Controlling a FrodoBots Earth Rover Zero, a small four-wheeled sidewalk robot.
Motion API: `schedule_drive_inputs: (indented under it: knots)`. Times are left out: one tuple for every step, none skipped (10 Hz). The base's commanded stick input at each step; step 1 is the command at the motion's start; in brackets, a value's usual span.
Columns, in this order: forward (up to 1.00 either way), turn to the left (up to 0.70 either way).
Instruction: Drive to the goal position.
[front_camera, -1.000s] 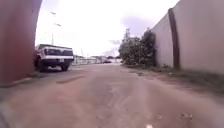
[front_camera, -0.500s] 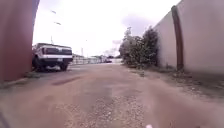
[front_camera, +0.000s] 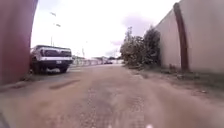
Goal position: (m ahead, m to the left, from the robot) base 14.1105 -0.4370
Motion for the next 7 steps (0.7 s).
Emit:
schedule_drive_inputs:
  knots:
    - [0.50, -0.01]
    - [0.50, -0.01]
    - [0.50, -0.01]
    - [0.50, -0.01]
    - [0.50, -0.01]
    - [0.50, -0.01]
    - [0.50, -0.01]
